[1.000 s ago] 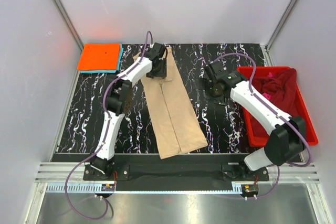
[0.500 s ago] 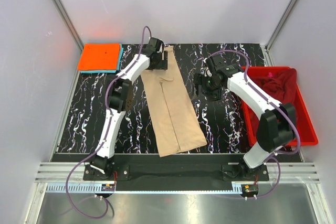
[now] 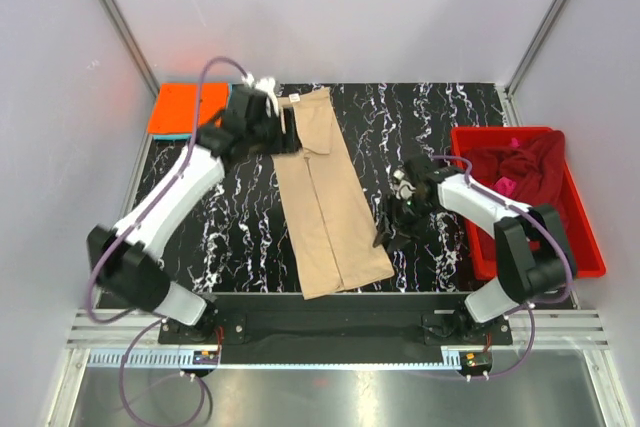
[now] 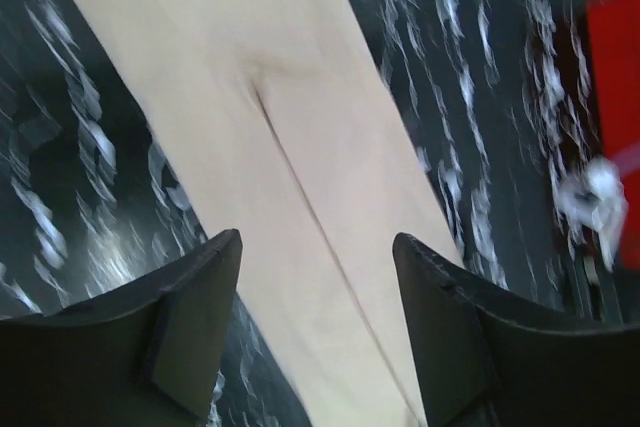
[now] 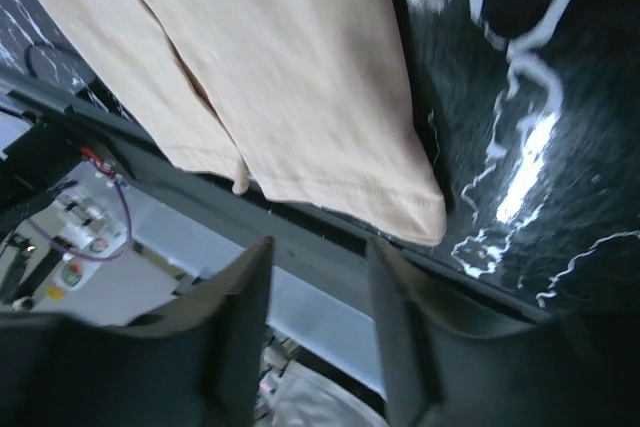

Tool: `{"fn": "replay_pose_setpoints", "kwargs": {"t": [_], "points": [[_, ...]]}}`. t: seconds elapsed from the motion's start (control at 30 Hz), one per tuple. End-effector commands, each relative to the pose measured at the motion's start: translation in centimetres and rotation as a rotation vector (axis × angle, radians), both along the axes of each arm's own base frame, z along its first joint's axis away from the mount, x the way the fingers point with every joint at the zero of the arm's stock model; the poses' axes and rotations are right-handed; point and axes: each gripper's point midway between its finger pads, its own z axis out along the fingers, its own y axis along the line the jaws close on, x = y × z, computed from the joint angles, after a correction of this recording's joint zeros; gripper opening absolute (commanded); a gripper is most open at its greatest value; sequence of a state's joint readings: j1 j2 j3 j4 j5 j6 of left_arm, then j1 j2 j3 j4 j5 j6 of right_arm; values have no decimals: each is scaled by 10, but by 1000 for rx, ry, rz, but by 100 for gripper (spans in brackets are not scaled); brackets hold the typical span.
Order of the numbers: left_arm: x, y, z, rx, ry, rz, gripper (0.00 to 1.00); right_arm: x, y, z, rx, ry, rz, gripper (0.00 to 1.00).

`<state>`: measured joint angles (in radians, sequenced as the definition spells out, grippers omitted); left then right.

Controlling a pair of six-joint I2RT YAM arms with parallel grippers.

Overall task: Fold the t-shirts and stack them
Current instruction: Fold the tshirt

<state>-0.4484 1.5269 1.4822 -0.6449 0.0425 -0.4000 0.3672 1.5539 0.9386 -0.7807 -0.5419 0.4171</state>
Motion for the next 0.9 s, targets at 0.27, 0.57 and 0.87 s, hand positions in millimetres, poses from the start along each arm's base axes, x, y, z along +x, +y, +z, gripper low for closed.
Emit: {"fn": "replay_pose_setpoints", "kwargs": {"t": [0.27,0.57,0.87], "points": [[-228,-26,-151,-180,525,-101,53,-43,-9,-12,34,45,-112,45],[-243,-40,-180,-247,593,-10,53,-34,-15,-19,-20,17,-152,46],[-262,-27,-208,-157,672,128,45,-27,-18,-15,-26,-22,-166,46]]}}
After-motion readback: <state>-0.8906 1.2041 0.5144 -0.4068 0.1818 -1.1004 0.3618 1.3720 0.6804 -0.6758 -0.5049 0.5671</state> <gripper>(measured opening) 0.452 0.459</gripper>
